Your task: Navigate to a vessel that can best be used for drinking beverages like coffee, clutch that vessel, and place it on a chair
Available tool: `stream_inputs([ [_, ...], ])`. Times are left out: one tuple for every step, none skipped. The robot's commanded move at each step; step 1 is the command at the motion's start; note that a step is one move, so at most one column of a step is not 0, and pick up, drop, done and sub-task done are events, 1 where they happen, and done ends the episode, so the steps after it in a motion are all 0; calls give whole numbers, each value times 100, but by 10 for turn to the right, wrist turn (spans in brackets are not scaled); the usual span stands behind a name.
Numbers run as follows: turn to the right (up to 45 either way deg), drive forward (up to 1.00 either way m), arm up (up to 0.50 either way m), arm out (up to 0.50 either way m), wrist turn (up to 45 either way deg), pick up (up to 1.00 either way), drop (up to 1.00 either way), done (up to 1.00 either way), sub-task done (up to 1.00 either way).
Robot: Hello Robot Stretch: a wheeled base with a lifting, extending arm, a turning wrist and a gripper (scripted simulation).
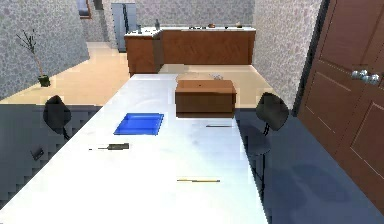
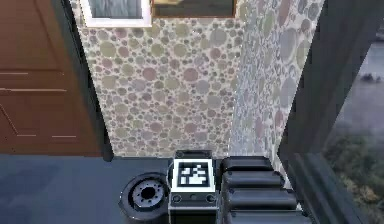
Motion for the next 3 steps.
stream_inputs([
  [-450,0,0,0,0,0,0,0,0],
  [-150,0,0,0,0,0,0,0,0],
  [450,0,0,0,0,0,0,0,0],
])
